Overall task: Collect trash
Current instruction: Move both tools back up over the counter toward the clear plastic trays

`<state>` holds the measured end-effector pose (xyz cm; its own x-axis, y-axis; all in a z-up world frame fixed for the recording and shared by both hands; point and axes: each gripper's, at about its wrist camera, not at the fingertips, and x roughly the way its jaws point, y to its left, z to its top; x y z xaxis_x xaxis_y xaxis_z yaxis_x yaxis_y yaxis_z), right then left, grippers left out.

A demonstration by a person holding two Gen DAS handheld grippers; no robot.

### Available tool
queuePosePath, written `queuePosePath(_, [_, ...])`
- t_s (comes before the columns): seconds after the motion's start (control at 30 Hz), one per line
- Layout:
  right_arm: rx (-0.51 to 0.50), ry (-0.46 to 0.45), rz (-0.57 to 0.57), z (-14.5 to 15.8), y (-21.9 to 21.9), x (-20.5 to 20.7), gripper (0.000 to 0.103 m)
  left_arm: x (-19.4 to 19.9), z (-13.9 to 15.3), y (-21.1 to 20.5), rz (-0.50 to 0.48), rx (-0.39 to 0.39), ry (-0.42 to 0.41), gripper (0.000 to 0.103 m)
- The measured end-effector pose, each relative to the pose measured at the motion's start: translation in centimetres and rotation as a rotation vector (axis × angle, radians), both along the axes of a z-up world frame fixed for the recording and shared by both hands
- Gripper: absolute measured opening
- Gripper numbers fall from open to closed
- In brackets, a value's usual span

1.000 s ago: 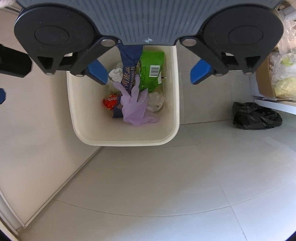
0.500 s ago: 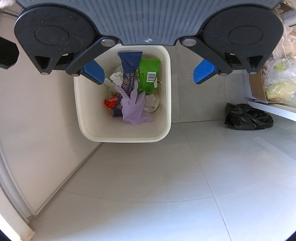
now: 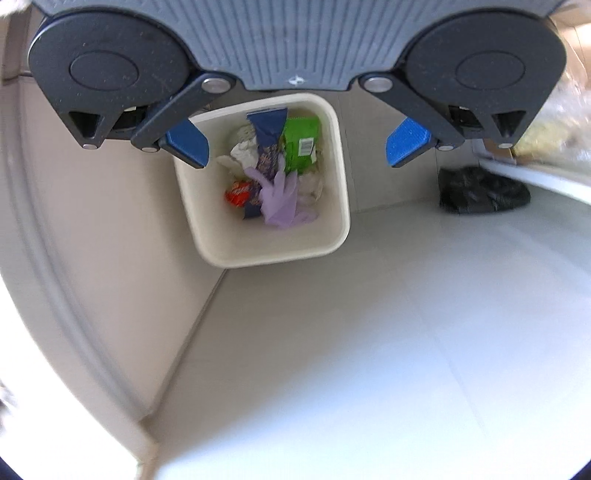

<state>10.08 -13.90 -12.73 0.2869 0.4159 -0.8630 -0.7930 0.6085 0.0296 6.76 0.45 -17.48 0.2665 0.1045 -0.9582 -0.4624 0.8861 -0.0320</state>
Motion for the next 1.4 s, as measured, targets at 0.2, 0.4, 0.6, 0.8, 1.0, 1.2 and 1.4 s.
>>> queuePosePath(0.2, [0.027, -0.064, -0.098, 2.7, -4.0, 0.6, 0.093, 1.0, 2.8, -1.8, -0.086, 0.005, -0.068, 0.102])
queuePosePath(0.4, [0.074, -0.116, -0.213, 4.6, -8.7, 1.8, 0.098, 2.8, 5.6, -4.0, -0.167, 0.013, -0.139, 0.102])
queuePosePath(0.6, [0.046, -0.210, -0.303, 7.0, -14.0, 3.6, 0.098, 5.0, 8.7, -6.6, -0.263, 0.042, -0.223, 0.102])
queuePosePath(0.8, [0.067, -0.303, -0.388, 9.3, -18.8, 6.1, 0.101, 8.1, 10.7, -9.3, -0.369, 0.084, -0.323, 0.103])
queuePosePath(1.0, [0.066, -0.360, -0.470, 9.8, -22.2, 10.4, 0.102, 14.2, 11.5, -12.3, -0.491, 0.139, -0.394, 0.103])
queuePosePath(1.2, [0.090, -0.354, -0.541, 7.9, -24.0, 15.2, 0.102, 20.5, 11.0, -14.7, -0.691, 0.144, -0.495, 0.102])
queuePosePath(1.4, [0.123, -0.367, -0.648, 6.1, -25.2, 21.4, 0.102, 26.4, 10.0, -15.7, -0.855, 0.113, -0.570, 0.097])
